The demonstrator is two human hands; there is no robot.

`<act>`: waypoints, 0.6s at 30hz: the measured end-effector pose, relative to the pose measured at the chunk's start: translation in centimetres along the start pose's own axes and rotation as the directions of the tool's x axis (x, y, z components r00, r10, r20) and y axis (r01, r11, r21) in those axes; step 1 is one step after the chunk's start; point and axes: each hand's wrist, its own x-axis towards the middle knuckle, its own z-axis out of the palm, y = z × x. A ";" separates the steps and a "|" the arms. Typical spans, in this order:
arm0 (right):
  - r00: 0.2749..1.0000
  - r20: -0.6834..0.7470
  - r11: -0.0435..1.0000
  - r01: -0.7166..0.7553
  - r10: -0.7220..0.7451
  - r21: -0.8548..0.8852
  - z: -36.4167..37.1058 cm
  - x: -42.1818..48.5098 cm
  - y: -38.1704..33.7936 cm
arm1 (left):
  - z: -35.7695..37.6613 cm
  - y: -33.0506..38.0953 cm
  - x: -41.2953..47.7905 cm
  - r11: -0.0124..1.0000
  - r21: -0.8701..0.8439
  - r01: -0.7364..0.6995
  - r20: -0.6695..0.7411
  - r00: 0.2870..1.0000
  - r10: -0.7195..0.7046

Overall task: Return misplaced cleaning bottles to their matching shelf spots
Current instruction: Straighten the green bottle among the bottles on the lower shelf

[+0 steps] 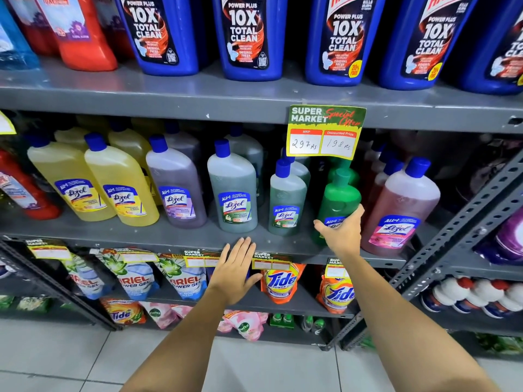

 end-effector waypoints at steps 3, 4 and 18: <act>0.999 0.035 1.000 0.011 -0.011 0.002 -0.2 0.3 0.2 | 0.1 0.1 0.0 1.000 0.006 0.009 0.004 1.000 -0.009; 0.999 0.039 1.000 0.014 -0.014 0.003 -0.2 0.3 0.2 | 0.0 0.1 0.0 1.000 0.007 0.011 0.003 1.000 -0.011; 0.999 0.028 0.999 0.031 -0.031 0.006 -0.3 0.4 0.5 | 0.1 0.3 0.0 1.000 -0.018 0.013 -0.024 1.000 -0.013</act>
